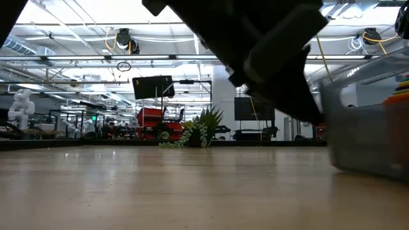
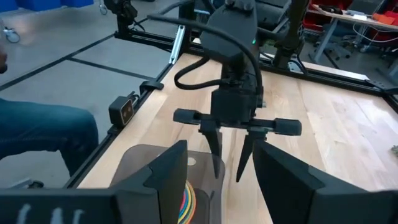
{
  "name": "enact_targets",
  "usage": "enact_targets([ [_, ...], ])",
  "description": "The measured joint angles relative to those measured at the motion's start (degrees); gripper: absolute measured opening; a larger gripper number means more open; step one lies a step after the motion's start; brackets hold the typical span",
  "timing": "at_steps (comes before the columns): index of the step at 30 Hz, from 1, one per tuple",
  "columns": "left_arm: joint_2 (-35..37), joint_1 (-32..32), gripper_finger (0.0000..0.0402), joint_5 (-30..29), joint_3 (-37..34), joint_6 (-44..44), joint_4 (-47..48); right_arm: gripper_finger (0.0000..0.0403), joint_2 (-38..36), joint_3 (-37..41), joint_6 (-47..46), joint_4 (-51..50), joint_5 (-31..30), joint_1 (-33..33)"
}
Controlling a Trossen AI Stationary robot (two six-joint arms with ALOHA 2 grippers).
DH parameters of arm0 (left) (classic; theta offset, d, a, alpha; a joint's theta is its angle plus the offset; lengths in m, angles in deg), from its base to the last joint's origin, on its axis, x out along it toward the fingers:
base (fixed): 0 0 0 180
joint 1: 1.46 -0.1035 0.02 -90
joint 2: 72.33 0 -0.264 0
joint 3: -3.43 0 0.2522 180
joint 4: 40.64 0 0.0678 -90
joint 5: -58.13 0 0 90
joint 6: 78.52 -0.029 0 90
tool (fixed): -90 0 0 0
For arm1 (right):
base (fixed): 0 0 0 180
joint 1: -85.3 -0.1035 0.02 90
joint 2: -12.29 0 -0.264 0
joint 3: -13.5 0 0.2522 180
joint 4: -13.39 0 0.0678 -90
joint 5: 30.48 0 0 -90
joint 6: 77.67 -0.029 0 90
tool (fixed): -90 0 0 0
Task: Nest measuring cups in basket
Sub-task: Adjust the black transparent bin on the table
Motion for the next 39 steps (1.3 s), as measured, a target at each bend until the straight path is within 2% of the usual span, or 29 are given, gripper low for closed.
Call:
enact_targets([
  [11, -0.5, -0.9, 0.0138, 2.4, 0.0, -3.0, -9.2, 0.0173, 0.0, 0.0, 0.0, 0.0, 0.0, 0.0],
  [13, -0.6, -0.9, 0.0138, 2.3, 0.0, -1.8, -6.1, 0.0173, 0.0, 0.0, 0.0, 0.0, 0.0, 0.0],
  [18, 1.8, 0.0, 0.0129, 0.4, 0.0, 6.5, 8.6, 0.0173, 0.0, 0.0, -1.0, 0.0, 0.0, 0.0],
  [21, 2.8, 2.0, 0.0118, 0.8, 0.1, 10.1, 12.1, 0.0173, 0.0, 0.0, -0.6, -0.1, 0.0, 0.0],
  [23, 2.6, 3.5, 0.0109, 3.3, 0.0, 10.5, 10.7, 0.0173, 0.0, 0.0, 0.5, -0.2, 0.0, 0.0],
  [26, 2.0, 5.2, 0.0096, 6.3, 0.0, 8.7, 3.0, 0.0173, 0.0, 0.0, 2.3, -0.2, -0.9, 0.1],
  [30, 1.9, 6.0, 0.0093, 6.2, 0.0, 7.5, -3.2, 0.0173, 0.0, 0.0, 3.3, 0.1, -3.3, 0.1],
  [39, 0.9, 4.3, 0.0093, 6.0, 0.0, 6.1, -7.0, 0.0173, 0.0, 0.0, 3.5, 2.2, -3.0, 0.1],
])
